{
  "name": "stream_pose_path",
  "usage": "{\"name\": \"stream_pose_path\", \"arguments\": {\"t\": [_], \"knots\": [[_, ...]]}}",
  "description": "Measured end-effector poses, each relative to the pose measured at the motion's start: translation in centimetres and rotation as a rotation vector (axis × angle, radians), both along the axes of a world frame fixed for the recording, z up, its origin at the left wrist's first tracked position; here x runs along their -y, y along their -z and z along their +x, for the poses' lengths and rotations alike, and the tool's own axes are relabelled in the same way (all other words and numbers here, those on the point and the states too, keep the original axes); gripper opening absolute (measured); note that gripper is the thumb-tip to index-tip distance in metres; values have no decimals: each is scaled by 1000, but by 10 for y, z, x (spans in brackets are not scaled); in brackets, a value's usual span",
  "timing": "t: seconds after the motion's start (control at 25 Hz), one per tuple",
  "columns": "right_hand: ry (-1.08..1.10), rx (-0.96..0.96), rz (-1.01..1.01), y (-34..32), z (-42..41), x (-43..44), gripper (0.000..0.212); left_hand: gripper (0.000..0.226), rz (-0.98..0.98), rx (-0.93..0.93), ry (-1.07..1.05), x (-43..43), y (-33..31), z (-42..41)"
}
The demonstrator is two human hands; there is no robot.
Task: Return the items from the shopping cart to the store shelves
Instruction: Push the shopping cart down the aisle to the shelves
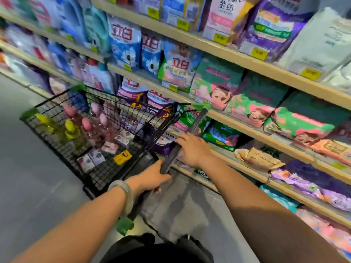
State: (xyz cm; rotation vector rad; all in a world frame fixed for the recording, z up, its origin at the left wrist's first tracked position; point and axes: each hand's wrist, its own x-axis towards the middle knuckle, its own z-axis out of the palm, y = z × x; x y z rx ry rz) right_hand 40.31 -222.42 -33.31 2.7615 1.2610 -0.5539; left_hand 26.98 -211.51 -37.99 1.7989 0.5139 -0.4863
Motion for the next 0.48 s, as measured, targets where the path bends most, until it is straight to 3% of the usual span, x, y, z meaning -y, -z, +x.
{"name": "stream_pose_path", "arguments": {"t": [0.28, 0.48], "knots": [[-471, 28, -148, 5, 40, 18, 65, 29, 730, -42, -67, 32, -6, -14], [-512, 143, -160, 15, 56, 32, 66, 66, 730, -161, -344, 50, -8, -45]]}}
